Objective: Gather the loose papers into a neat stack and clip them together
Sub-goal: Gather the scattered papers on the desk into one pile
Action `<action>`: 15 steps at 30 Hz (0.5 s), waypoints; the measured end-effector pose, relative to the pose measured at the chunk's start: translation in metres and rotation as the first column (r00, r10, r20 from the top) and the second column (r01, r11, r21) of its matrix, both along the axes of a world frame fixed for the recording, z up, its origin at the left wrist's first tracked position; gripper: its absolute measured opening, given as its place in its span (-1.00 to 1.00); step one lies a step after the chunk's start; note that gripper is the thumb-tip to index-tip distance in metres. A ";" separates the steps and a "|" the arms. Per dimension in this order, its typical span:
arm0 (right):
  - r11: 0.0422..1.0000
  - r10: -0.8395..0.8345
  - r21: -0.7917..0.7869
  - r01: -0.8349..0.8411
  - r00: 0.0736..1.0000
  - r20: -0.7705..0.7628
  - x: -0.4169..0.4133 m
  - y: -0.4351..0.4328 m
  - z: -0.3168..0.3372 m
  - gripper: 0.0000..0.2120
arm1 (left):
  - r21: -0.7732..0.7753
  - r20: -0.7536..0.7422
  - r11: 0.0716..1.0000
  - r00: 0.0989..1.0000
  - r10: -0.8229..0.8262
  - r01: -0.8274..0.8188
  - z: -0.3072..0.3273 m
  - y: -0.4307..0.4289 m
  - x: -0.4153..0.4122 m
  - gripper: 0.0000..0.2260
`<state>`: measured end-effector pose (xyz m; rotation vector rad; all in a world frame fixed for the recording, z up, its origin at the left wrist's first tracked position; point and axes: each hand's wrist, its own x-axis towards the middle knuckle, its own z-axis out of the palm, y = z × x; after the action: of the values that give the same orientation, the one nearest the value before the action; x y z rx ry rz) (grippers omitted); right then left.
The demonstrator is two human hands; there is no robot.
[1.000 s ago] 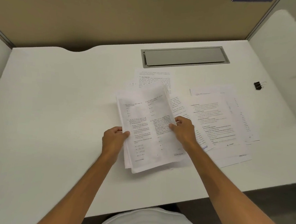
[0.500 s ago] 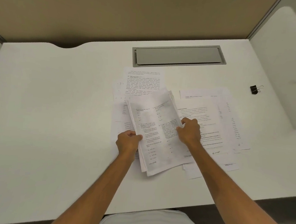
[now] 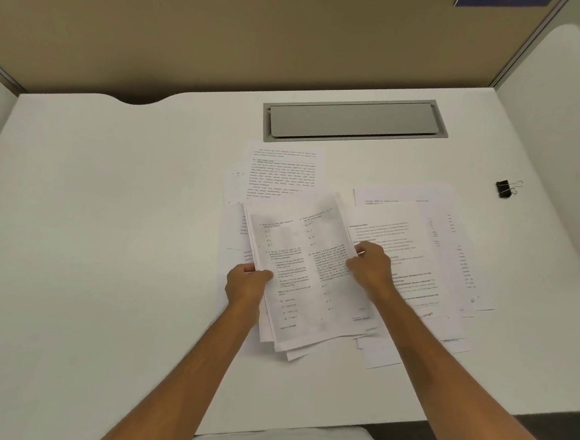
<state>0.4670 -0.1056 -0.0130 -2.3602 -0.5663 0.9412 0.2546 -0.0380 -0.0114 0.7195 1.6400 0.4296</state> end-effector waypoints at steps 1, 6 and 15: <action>1.000 -0.001 0.009 0.001 1.000 -0.014 0.001 0.000 0.001 -0.88 | -0.005 0.018 1.000 1.000 -0.004 0.004 0.000 0.001 0.000 -0.86; 0.993 -0.075 0.082 0.084 0.992 -0.101 0.005 0.005 0.006 -0.90 | 0.118 -0.006 0.992 0.999 -0.051 0.051 0.004 0.013 -0.002 -0.88; 0.957 -0.093 0.255 0.138 0.979 -0.182 -0.005 0.056 0.019 -0.87 | 0.354 -0.101 0.918 0.983 -0.154 0.180 0.028 0.091 -0.011 -0.84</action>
<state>0.4618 -0.0499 0.0062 -2.0289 -0.4511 0.9370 0.2440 0.0535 0.0166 1.1547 1.5655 0.5971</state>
